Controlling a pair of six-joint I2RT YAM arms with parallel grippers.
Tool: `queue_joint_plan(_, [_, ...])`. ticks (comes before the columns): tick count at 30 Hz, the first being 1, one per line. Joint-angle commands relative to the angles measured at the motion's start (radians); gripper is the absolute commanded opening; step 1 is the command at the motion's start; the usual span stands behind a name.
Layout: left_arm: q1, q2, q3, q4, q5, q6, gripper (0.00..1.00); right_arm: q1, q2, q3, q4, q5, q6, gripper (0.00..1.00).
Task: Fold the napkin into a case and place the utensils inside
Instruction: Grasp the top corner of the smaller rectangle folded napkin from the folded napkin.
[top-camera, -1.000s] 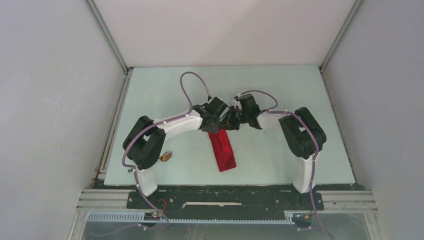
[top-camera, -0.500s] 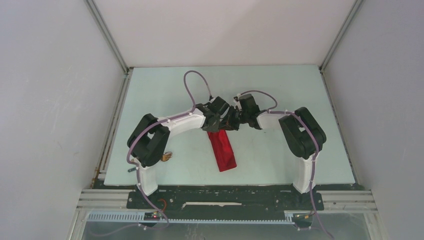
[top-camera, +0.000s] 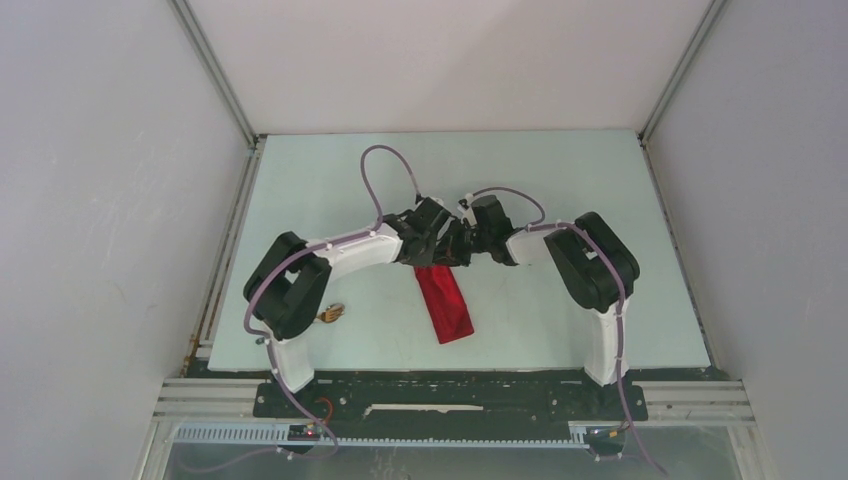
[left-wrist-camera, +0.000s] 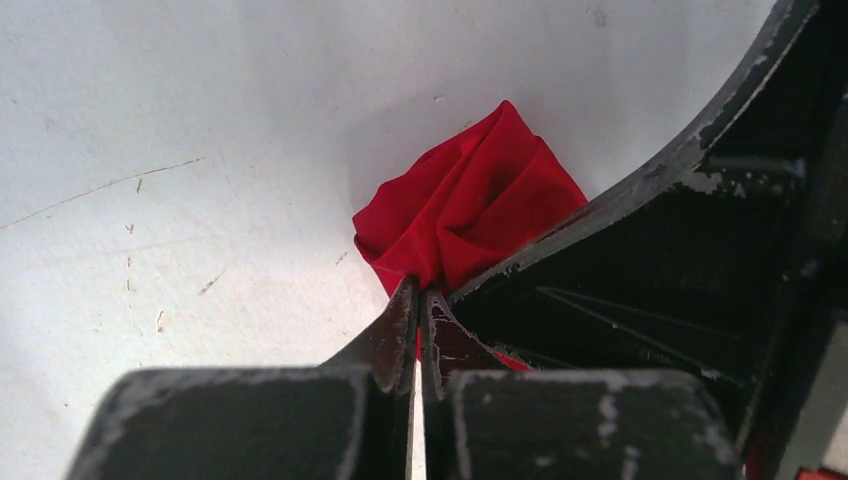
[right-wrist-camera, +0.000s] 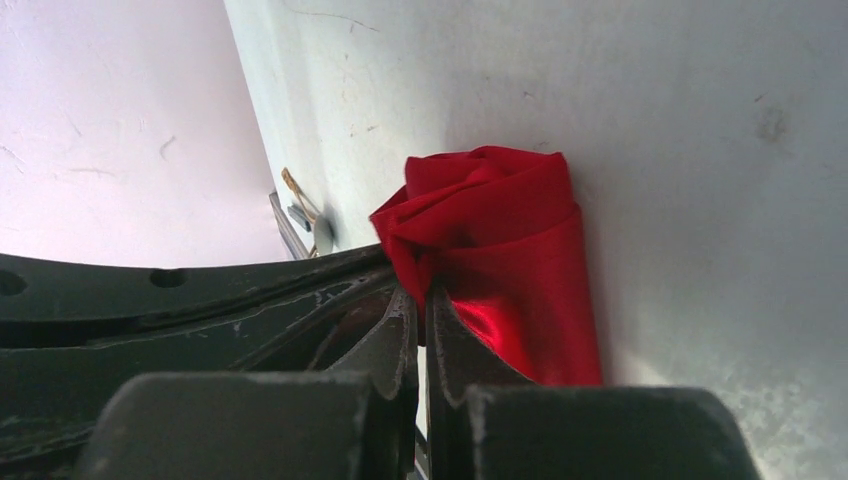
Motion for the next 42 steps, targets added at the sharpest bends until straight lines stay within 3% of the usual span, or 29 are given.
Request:
queue_joint_plan(1, [0.009,-0.074,-0.031,0.075,0.037,0.016,0.0,-0.002,0.033,-0.033,0.145,-0.024,0.023,0.0])
queue_joint_plan(8, [0.028,-0.105,-0.09,0.133,0.091,0.016,0.0,-0.016,0.1,-0.033,0.285,-0.088,0.047,0.01])
queue_joint_plan(14, [0.081,-0.135,-0.154,0.18,0.14,-0.018,0.0,-0.028,0.047,-0.033,0.242,-0.145,0.009,0.27])
queue_joint_plan(19, [0.084,-0.138,-0.161,0.19,0.148,-0.018,0.0,-0.051,-0.012,-0.034,0.187,-0.152,-0.02,0.37])
queue_joint_plan(24, [0.083,-0.153,-0.175,0.205,0.15,-0.018,0.0,-0.053,-0.002,-0.034,0.192,-0.162,-0.016,0.39])
queue_joint_plan(26, [0.083,-0.154,-0.177,0.206,0.15,-0.018,0.0,-0.049,0.005,-0.035,0.203,-0.163,-0.009,0.37])
queue_joint_plan(29, [0.083,-0.16,-0.182,0.216,0.156,-0.016,0.0,-0.044,0.032,-0.033,0.244,-0.169,0.027,0.15])
queue_joint_plan(31, [0.081,-0.167,-0.19,0.228,0.164,-0.012,0.0,-0.036,0.059,-0.032,0.279,-0.171,0.051,0.06])
queue_joint_plan(36, [0.083,-0.181,-0.208,0.255,0.186,0.0,0.0,-0.009,0.106,-0.021,0.307,-0.15,0.064,0.0])
queue_joint_plan(42, [0.083,-0.19,-0.215,0.273,0.204,0.008,0.0,0.033,0.164,0.014,0.263,-0.088,0.017,0.0])
